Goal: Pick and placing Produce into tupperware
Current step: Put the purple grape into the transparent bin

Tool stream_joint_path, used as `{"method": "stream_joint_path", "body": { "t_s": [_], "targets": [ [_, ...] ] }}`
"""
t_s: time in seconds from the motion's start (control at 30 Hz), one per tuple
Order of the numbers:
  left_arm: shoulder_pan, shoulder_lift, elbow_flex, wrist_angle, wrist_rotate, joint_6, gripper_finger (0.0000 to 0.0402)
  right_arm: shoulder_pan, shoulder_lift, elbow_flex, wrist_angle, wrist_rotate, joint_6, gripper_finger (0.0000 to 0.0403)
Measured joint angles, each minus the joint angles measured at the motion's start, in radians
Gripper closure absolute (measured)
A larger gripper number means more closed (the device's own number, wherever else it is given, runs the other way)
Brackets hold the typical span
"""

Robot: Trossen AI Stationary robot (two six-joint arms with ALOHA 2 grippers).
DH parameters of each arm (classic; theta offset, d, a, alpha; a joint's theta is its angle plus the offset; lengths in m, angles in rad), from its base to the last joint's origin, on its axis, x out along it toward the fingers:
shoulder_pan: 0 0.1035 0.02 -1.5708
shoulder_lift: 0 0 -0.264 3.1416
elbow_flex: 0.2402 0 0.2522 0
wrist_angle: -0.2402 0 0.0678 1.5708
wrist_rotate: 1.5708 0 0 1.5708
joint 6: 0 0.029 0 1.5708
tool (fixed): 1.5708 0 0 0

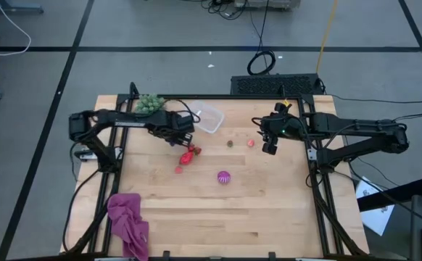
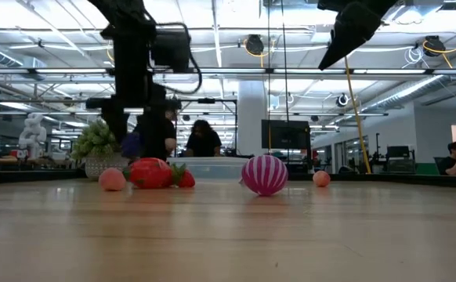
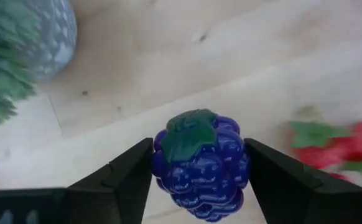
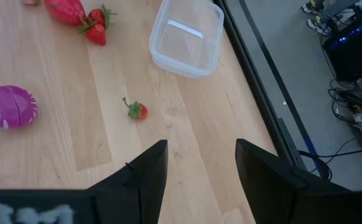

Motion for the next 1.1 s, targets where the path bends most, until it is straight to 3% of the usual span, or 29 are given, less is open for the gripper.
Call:
{"method": "stream_joint_path", "body": {
  "t_s": [0.2, 0.33, 0.47, 0.57, 0.77, 1.1],
  "targets": [
    [0.0, -0.134, 0.0, 0.213, -0.081, 0.061, 0.017, 0.0, 0.0, 0.0, 0.02, 0.0, 0.0, 0.0222],
    [0.01, -0.16, 0.001, 0.504, -0.104, 0.251, 0.0162, 0.0, 0.0, 0.0, 0.04, 0.0, 0.0, 0.0222],
    [0.045, -0.134, 0.003, 0.691, -0.105, 0.424, 0.0161, 0.0, 0.0, 0.001, 0.049, 0.0, 0.004, 0.0222],
    [0.076, -0.082, 0.001, 0.736, -0.097, 0.465, 0.0161, 0.0, 0.0, 0.0, 0.05, 0.0, 0.007, 0.0222],
    [0.122, 0.053, 0.003, 0.846, 0.012, 0.479, 0.0161, 0.0, 0.0, 0.0, 0.063, 0.0, 0.006, 0.0222],
    [0.14, 0.227, 0.139, 0.722, 0.058, 0.499, 0.016, 0.0, 0.0, 0.0, 0.064, 0.0, 0.003, 0.0222]
  ]
}}
